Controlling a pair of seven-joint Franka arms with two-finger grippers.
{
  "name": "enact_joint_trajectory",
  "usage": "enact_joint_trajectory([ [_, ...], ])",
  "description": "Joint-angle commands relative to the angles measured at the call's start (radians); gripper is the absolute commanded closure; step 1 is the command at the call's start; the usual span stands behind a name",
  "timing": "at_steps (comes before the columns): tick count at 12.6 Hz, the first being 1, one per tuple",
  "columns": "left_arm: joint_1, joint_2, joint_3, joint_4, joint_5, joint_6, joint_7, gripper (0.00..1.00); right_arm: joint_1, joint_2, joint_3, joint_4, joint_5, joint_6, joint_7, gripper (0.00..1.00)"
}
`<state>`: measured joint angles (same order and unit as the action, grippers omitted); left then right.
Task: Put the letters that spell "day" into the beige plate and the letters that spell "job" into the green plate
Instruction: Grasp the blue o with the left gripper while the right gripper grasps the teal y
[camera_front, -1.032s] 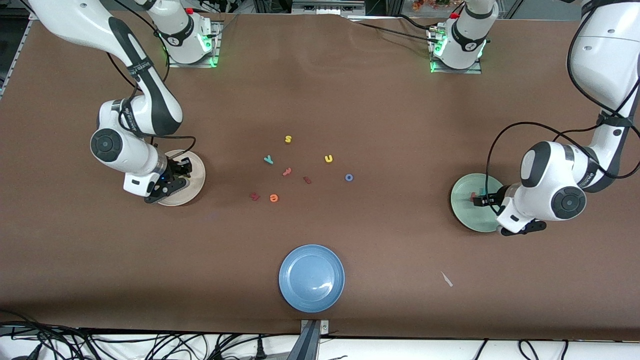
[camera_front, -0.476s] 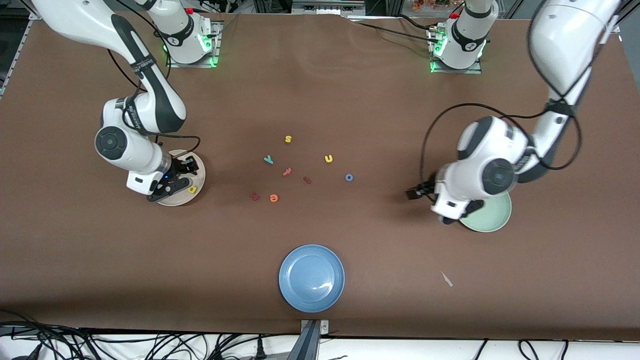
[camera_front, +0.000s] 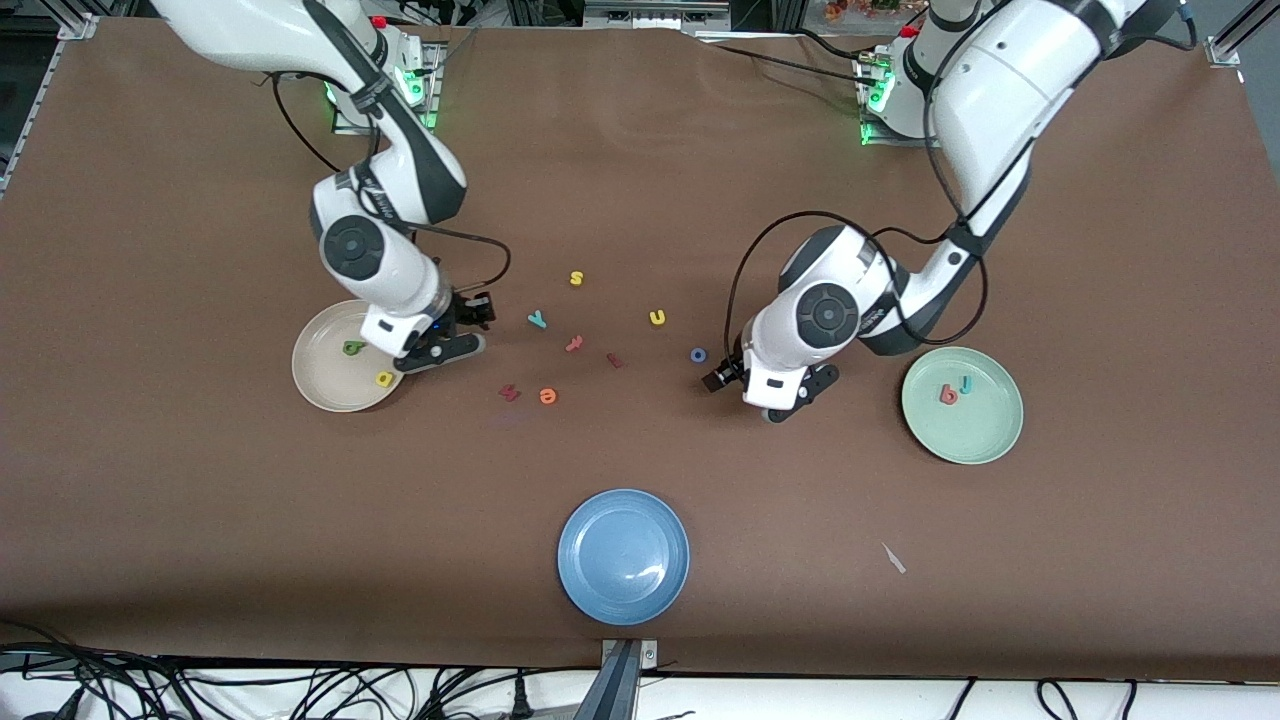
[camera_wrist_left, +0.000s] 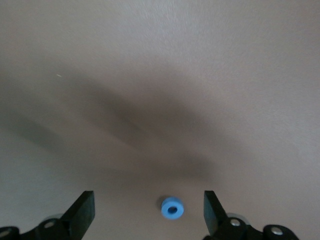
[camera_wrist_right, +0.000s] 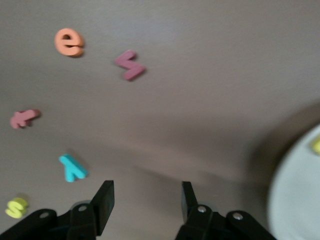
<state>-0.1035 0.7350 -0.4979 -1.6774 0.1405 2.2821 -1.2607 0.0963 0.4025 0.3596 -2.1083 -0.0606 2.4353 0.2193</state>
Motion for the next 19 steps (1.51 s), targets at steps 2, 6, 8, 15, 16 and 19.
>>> enact_joint_trajectory([
  [2, -0.111, 0.032, 0.081, 0.012, -0.013, 0.037, -0.054, 0.14, 0.124, 0.071, -0.004, -0.013, -0.022, 0.132, 0.181, 0.38],
  [6, -0.154, 0.046, 0.084, 0.013, -0.013, 0.046, -0.081, 0.18, 0.157, 0.099, -0.004, -0.015, -0.080, 0.154, 0.249, 0.38],
  [8, -0.166, 0.069, 0.084, 0.031, -0.012, 0.069, -0.091, 0.22, 0.157, 0.105, -0.004, -0.015, -0.116, 0.154, 0.259, 0.38],
  [15, -0.196, 0.093, 0.124, 0.065, -0.010, 0.069, -0.086, 0.66, 0.164, 0.137, -0.004, -0.016, -0.203, 0.203, 0.259, 0.36],
  [16, -0.197, 0.093, 0.124, 0.065, -0.009, 0.069, -0.086, 0.67, 0.169, 0.144, -0.004, -0.024, -0.203, 0.220, 0.259, 0.36],
  [19, -0.197, 0.093, 0.124, 0.065, -0.009, 0.069, -0.085, 0.64, 0.169, 0.151, -0.007, -0.044, -0.205, 0.251, 0.259, 0.39],
])
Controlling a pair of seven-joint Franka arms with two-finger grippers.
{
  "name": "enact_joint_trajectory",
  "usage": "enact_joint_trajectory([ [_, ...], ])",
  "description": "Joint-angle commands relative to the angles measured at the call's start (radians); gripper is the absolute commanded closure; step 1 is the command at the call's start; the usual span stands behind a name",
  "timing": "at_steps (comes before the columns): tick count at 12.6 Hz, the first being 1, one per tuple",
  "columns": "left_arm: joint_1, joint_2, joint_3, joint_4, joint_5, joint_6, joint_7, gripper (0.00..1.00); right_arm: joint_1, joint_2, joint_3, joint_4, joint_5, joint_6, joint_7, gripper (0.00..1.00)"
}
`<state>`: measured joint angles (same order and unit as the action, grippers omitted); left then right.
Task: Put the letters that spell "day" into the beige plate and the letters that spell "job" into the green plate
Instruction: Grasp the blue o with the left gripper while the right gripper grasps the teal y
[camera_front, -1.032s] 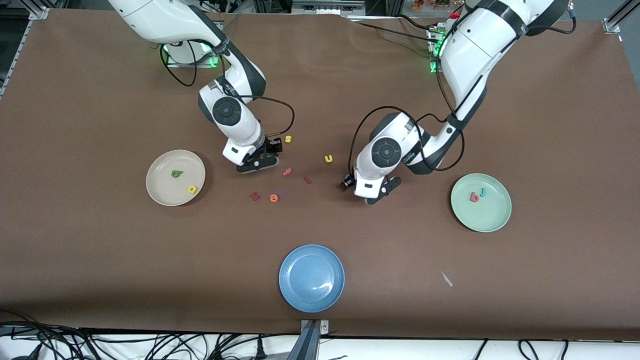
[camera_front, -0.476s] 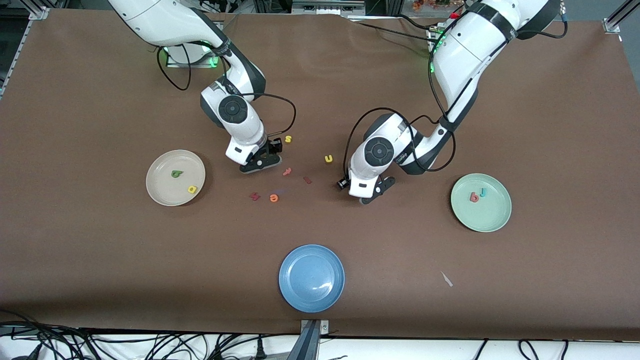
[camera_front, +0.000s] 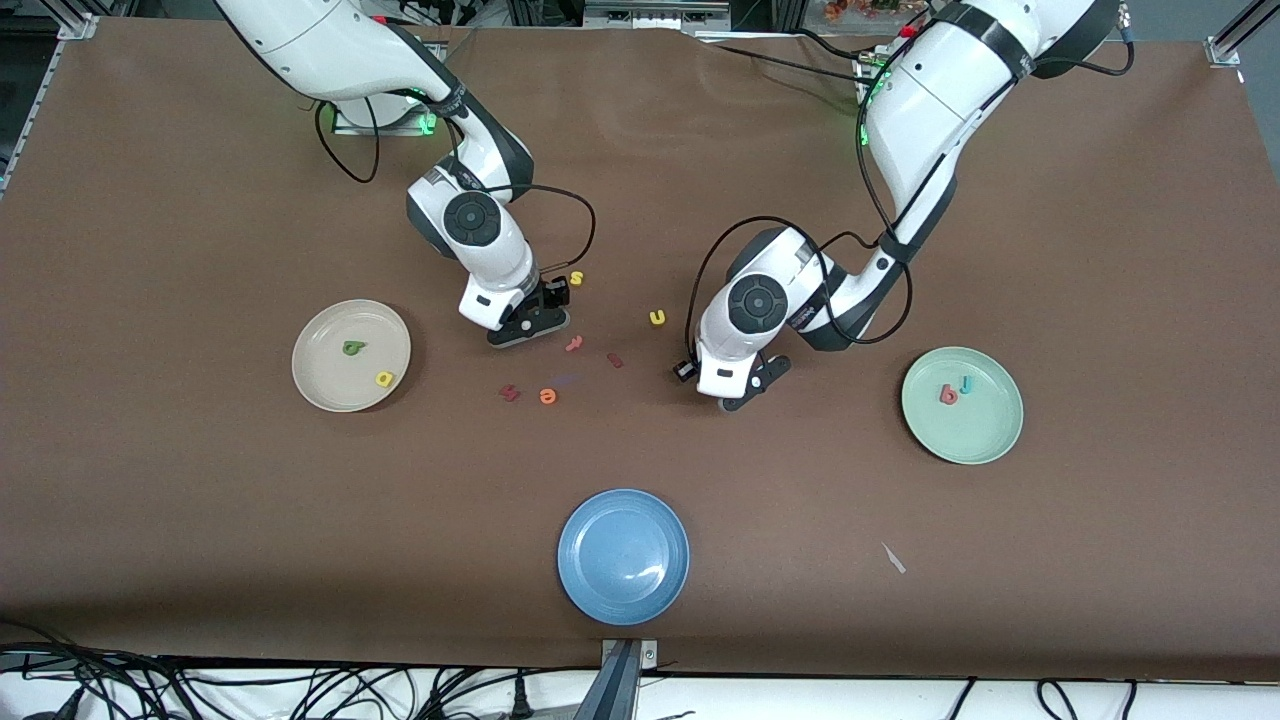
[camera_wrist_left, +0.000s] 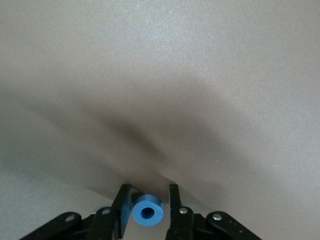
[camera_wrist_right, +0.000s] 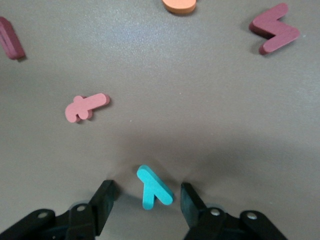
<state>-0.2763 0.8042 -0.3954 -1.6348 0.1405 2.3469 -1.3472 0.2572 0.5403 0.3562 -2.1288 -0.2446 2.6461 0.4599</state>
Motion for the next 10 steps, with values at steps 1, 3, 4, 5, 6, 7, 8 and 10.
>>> enact_joint_trajectory([
  [1, -0.035, 0.024, 0.021, 0.023, -0.009, 0.005, 0.000, 0.64, 0.008, 0.012, -0.003, -0.023, -0.025, 0.040, 0.019, 0.46],
  [3, -0.043, 0.024, 0.021, 0.023, -0.010, 0.005, -0.003, 0.64, 0.008, 0.012, -0.005, -0.023, -0.035, 0.040, 0.019, 0.57],
  [4, -0.046, 0.026, 0.021, 0.023, -0.010, 0.005, -0.003, 0.64, 0.008, 0.012, -0.008, -0.023, -0.038, 0.040, 0.017, 0.65],
  [5, -0.049, 0.026, 0.021, 0.023, -0.010, 0.005, -0.003, 0.64, 0.008, 0.010, -0.013, -0.023, -0.039, 0.040, 0.016, 0.73],
  [6, -0.049, 0.027, 0.021, 0.023, -0.010, 0.005, -0.003, 0.64, 0.007, 0.009, -0.014, -0.023, -0.039, 0.040, 0.014, 0.81],
  [7, -0.050, 0.027, 0.021, 0.023, -0.010, 0.005, -0.004, 0.64, 0.007, 0.006, -0.016, -0.022, -0.039, 0.038, 0.013, 0.89],
  [8, -0.055, 0.029, 0.021, 0.023, -0.010, 0.005, -0.004, 0.64, 0.007, 0.000, -0.017, -0.022, -0.039, 0.035, 0.010, 0.91],
  [10, -0.060, 0.030, 0.023, 0.023, -0.010, 0.003, -0.004, 0.65, -0.007, -0.035, -0.023, -0.023, -0.039, 0.019, -0.012, 0.91],
])
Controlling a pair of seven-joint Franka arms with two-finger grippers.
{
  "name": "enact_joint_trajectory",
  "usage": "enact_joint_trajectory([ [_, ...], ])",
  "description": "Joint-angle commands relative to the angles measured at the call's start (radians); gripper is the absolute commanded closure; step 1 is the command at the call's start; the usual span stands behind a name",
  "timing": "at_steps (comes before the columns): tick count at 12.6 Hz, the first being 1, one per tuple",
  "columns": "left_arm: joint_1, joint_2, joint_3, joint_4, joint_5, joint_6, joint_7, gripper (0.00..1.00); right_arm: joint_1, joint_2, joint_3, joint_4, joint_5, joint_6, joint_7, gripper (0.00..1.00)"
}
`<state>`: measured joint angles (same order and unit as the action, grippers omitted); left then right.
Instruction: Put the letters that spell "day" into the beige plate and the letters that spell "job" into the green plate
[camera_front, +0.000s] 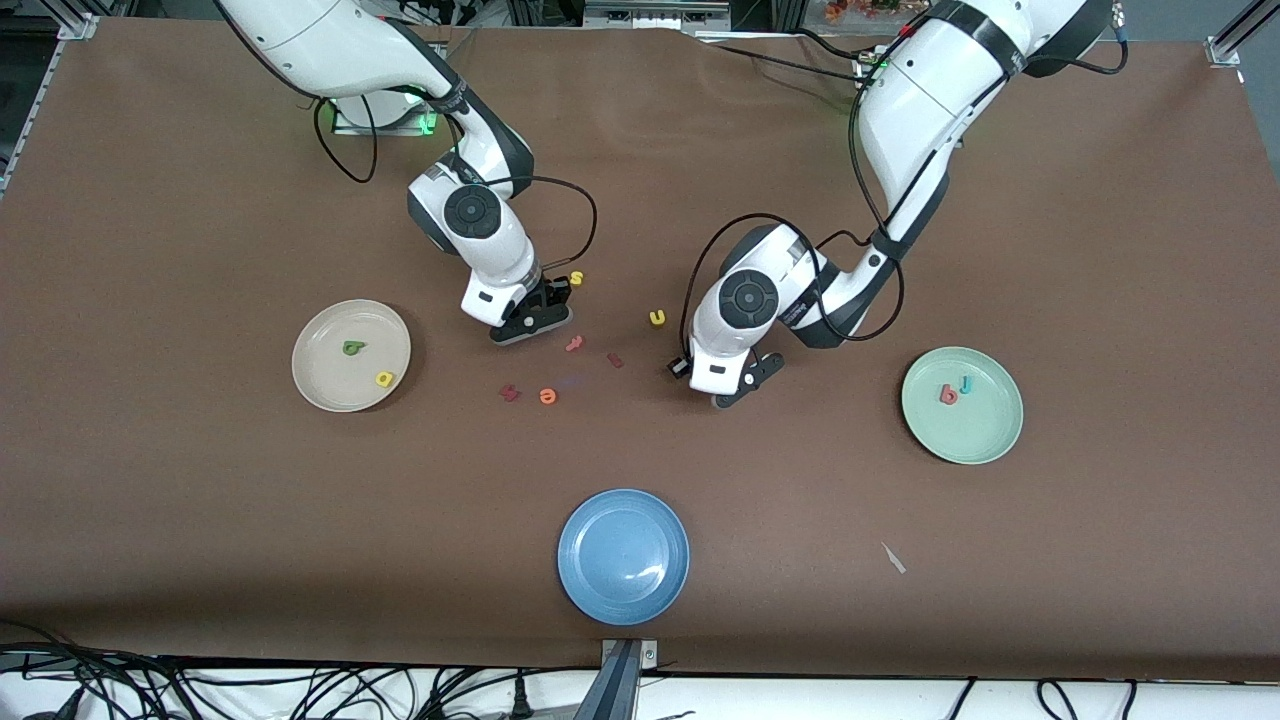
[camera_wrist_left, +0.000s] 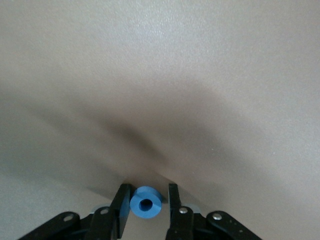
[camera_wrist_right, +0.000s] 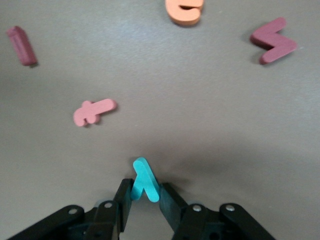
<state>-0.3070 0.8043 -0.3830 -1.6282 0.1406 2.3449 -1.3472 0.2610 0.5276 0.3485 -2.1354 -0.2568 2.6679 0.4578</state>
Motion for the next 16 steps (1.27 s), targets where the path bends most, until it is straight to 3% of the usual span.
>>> enact_joint_trajectory([
  [1, -0.030, 0.030, 0.012, 0.016, -0.010, 0.007, -0.004, 0.67, -0.029, -0.049, -0.016, -0.015, -0.028, -0.052, -0.034, 0.91],
  [3, -0.029, 0.030, 0.018, 0.016, -0.010, 0.005, -0.003, 0.80, -0.092, -0.102, -0.013, -0.012, -0.027, -0.133, -0.130, 0.91],
  [4, -0.029, 0.030, 0.024, 0.016, -0.010, 0.005, 0.000, 0.94, -0.133, -0.126, -0.011, -0.012, -0.025, -0.169, -0.189, 0.91],
  [5, -0.023, 0.029, 0.029, 0.016, -0.009, 0.001, 0.002, 1.00, -0.181, -0.156, -0.006, -0.012, -0.024, -0.210, -0.252, 0.91],
  [7, 0.011, -0.002, 0.030, 0.024, -0.009, -0.021, 0.029, 1.00, -0.259, -0.214, -0.005, -0.017, -0.019, -0.279, -0.396, 0.91],
  [11, 0.214, -0.166, -0.026, 0.042, -0.068, -0.327, 0.271, 1.00, -0.419, -0.302, -0.008, -0.052, -0.013, -0.374, -0.670, 0.90],
  [13, 0.313, -0.218, -0.027, 0.042, -0.072, -0.432, 0.408, 1.00, -0.433, -0.313, -0.008, -0.067, 0.017, -0.394, -0.680, 0.86],
  [14, 0.363, -0.235, -0.027, 0.041, -0.070, -0.471, 0.481, 1.00, -0.433, -0.314, -0.008, -0.067, 0.021, -0.394, -0.680, 0.74],
  [15, 0.411, -0.240, -0.025, 0.037, -0.058, -0.513, 0.559, 1.00, -0.433, -0.314, -0.008, -0.066, 0.024, -0.394, -0.679, 0.28],
  [16, 0.452, -0.235, -0.017, 0.025, -0.053, -0.515, 0.639, 1.00, -0.434, -0.316, -0.008, -0.066, 0.037, -0.394, -0.679, 0.00],
])
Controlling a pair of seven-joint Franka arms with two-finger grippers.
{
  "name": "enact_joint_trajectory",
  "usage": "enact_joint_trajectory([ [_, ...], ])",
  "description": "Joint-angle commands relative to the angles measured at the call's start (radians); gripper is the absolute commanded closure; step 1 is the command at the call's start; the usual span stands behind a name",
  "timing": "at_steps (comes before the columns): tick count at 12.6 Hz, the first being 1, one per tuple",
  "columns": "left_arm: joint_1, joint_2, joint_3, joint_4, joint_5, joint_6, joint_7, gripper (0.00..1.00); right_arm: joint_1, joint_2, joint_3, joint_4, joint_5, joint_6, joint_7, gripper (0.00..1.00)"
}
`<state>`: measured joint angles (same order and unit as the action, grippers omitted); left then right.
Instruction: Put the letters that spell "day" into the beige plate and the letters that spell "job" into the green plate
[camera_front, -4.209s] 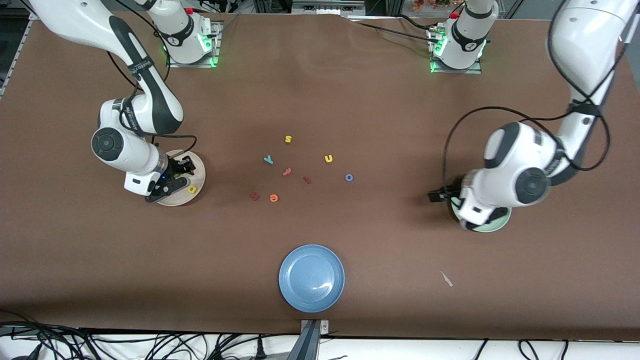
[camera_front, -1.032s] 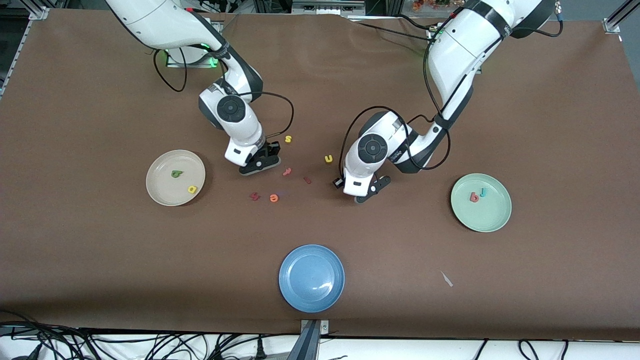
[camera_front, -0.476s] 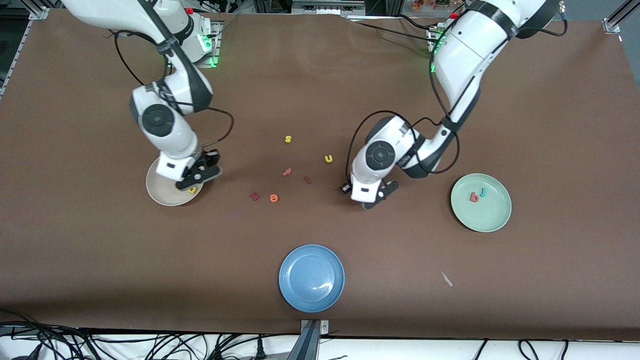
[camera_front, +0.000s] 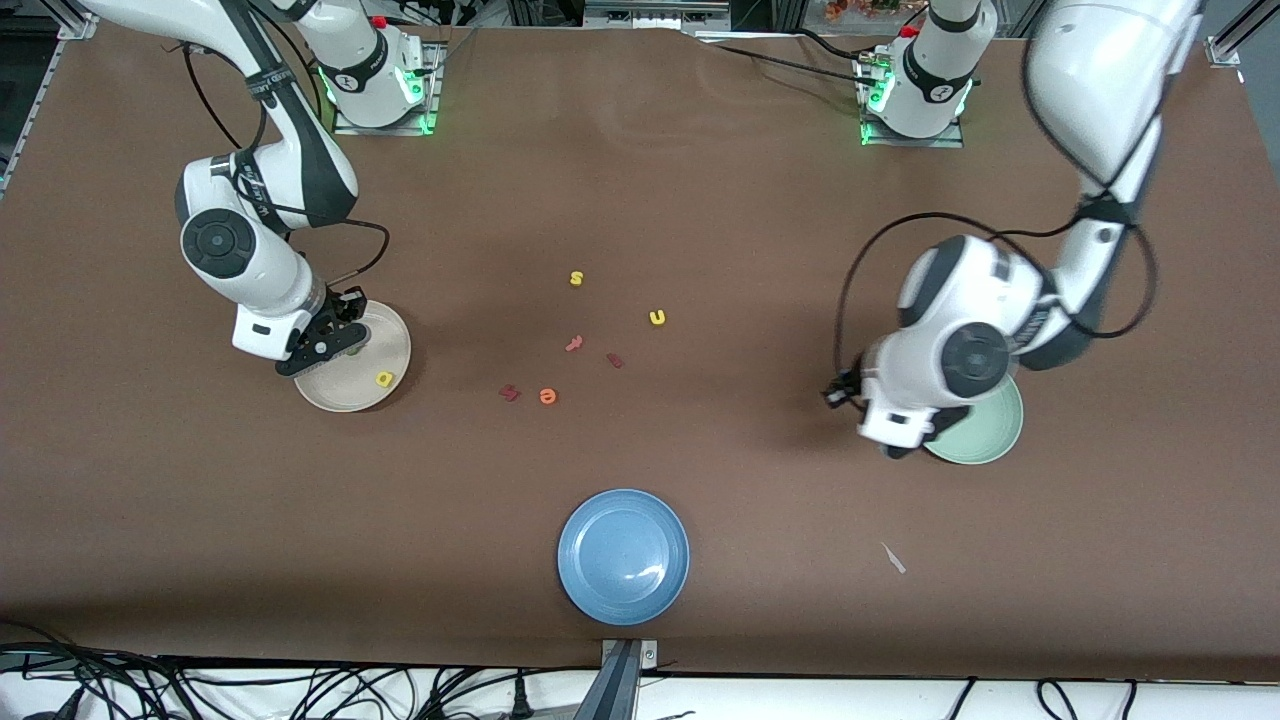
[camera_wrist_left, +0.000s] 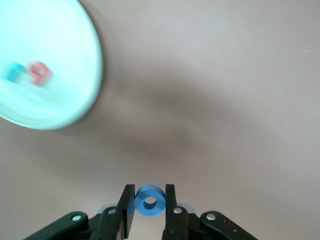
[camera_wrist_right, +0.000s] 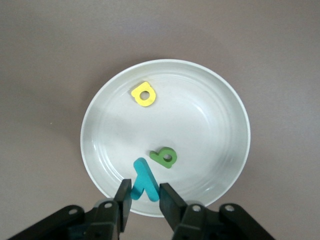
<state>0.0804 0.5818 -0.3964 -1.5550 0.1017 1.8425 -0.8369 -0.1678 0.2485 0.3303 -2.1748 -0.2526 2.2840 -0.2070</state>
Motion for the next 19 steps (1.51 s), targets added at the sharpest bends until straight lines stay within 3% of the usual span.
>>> enact_joint_trajectory([
  [1, 0.106, 0.007, -0.002, -0.048, 0.042, -0.006, 0.201, 1.00, -0.007, -0.040, 0.010, -0.025, 0.039, -0.011, -0.015, 0.00],
  [3, 0.165, 0.078, -0.004, -0.056, 0.137, 0.033, 0.269, 0.98, -0.021, -0.054, 0.007, -0.020, 0.083, -0.014, -0.014, 0.00],
  [5, 0.197, 0.115, -0.002, -0.059, 0.139, 0.052, 0.303, 0.97, -0.030, -0.064, 0.004, -0.014, 0.174, -0.012, -0.011, 0.00],
  [6, 0.199, 0.125, -0.004, -0.059, 0.138, 0.067, 0.311, 0.92, -0.032, -0.080, 0.003, -0.008, 0.183, -0.014, -0.006, 0.00],
  [7, 0.199, 0.127, -0.004, -0.059, 0.138, 0.070, 0.311, 0.67, -0.032, -0.093, 0.001, 0.001, 0.187, -0.021, -0.005, 0.00],
  [8, 0.199, 0.122, -0.004, -0.056, 0.138, 0.070, 0.312, 0.01, -0.032, -0.106, -0.008, 0.016, 0.203, -0.049, -0.005, 0.00],
  [11, 0.202, 0.057, -0.009, -0.037, 0.136, 0.060, 0.312, 0.00, -0.035, -0.139, -0.019, 0.079, 0.242, -0.158, -0.005, 0.00],
  [14, 0.203, -0.081, -0.012, -0.013, 0.119, 0.022, 0.421, 0.00, -0.038, -0.178, -0.045, 0.144, 0.243, -0.263, -0.003, 0.00],
  [19, 0.171, -0.111, -0.018, 0.251, 0.121, -0.279, 0.656, 0.00, -0.038, -0.216, -0.068, 0.343, 0.279, -0.491, 0.046, 0.00],
])
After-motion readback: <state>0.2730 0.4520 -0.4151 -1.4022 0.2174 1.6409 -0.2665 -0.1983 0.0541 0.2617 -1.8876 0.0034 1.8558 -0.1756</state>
